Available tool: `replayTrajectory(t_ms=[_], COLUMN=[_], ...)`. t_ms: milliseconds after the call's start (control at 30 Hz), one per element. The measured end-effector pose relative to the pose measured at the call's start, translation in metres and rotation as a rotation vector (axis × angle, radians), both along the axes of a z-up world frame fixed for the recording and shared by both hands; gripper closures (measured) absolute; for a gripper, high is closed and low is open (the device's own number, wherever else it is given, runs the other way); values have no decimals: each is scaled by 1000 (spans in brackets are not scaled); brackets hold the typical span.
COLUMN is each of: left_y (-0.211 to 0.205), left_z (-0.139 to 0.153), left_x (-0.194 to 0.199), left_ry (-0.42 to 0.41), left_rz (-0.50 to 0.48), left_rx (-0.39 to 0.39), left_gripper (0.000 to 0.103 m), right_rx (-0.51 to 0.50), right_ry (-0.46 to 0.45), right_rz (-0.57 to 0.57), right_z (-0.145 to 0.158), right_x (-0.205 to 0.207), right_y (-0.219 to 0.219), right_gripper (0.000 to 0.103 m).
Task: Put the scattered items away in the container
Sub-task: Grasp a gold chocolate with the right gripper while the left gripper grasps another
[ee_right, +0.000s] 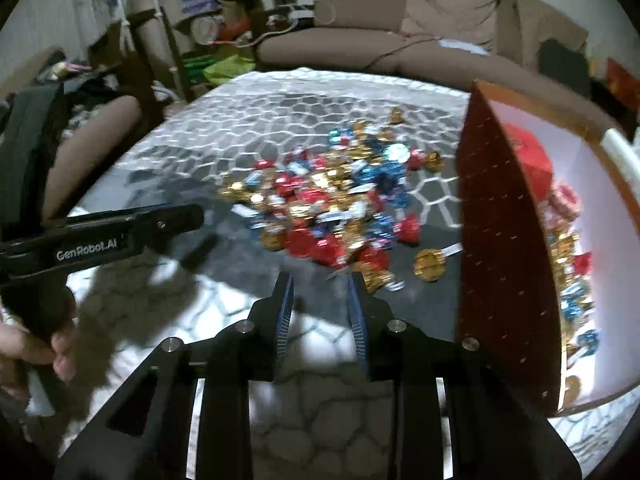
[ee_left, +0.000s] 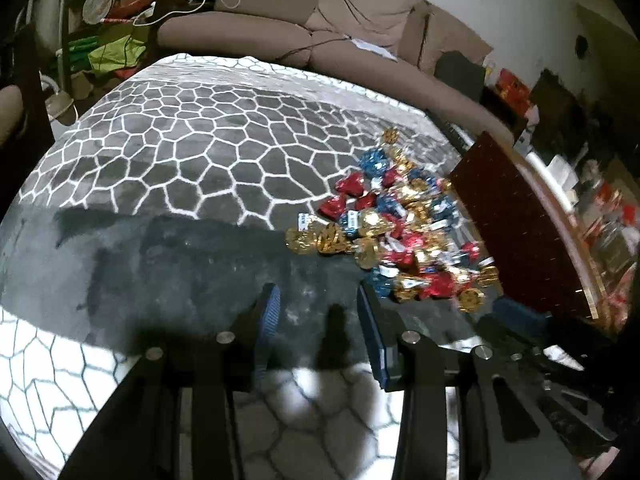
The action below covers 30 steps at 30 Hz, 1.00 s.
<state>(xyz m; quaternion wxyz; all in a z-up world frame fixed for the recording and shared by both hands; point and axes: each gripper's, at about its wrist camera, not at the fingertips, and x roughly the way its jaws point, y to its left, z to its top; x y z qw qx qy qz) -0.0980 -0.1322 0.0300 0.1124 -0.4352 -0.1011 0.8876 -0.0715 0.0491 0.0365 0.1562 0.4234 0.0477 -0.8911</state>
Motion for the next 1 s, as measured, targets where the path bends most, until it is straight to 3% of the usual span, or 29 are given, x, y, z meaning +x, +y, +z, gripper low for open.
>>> replayTrajectory(t_ms=[133,167,233,400,567,767,867,933,967,1000], left_y=[-2,-6,-14,-26,-13,11,15,11,8,5], left_z=[5,6,8,5,2,-8,-10,-10,-9,-9], left_x=[-6,-8,-11,-22,-31,-38,-39,-39,-38,-37], left_ry=[45,50,61,51,56,35,45,50,53,55], left_rz=[19,28,54,92,44,-55,-48,-13,-1,6], left_rx=[-94,-91,-83,-57,-110,-133,-153,-145,-138,-124], left_gripper=[62,61,48,46,46,45,44,45,48,59], right_rx=[50,54,92,101,74,54,45,35,32,30], right_ry=[48,55,58,1,-18,-27,-25,-26,-28,-30], right_rz=[-41,-46,-64,-119,-147,-128,-119,-112,-107,-100], right_z=[-5,-6,-11,-23,-29,-30,-30,-29,-29,-28], right_x=[7,6,2,-21,-31,-31,-28,-27,-26,-26], right_y=[-1,-1,-5,-9,-7,-8,-8,-7,-7,-7], right_gripper=[74,74,71,66,60,61,64,72,75,78])
